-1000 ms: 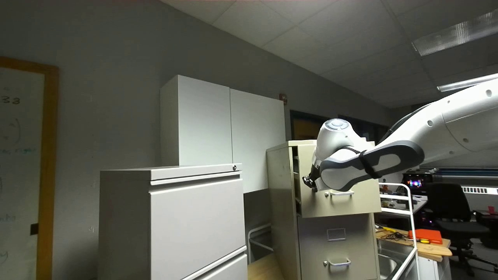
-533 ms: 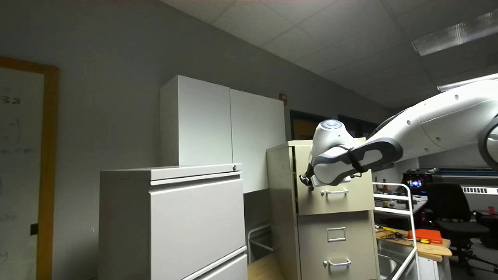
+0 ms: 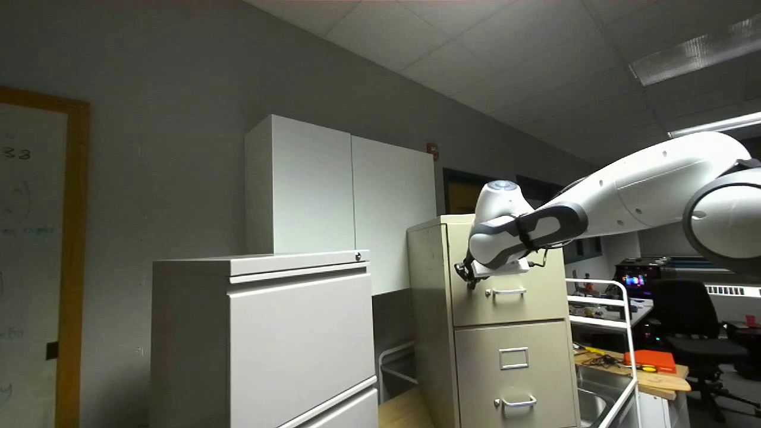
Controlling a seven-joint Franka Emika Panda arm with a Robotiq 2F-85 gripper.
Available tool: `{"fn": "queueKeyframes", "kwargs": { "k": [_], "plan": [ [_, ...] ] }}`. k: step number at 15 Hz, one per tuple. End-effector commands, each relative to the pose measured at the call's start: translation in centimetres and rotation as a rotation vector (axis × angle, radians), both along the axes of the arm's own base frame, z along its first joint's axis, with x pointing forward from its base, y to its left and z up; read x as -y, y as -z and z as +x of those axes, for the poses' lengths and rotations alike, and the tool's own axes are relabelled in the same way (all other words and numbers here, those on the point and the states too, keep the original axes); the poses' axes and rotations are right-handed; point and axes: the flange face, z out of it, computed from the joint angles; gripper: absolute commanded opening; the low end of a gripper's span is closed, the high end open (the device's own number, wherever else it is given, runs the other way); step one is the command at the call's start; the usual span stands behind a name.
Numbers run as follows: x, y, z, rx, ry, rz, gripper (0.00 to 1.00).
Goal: Close the upper cabinet drawer
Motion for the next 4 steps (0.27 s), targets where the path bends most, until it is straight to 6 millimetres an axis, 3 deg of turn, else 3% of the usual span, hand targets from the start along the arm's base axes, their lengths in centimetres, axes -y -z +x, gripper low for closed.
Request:
{"fn": "queueKeyframes", "kwargs": {
  "k": [1, 4],
  "plan": [
    [2.13, 0.39, 5.42, 0.028, -0.039, -0.004, 0.00],
    [2.78, 0.19, 5.72, 0.010, -0.038, 0.023, 0.00]
  ]
}}
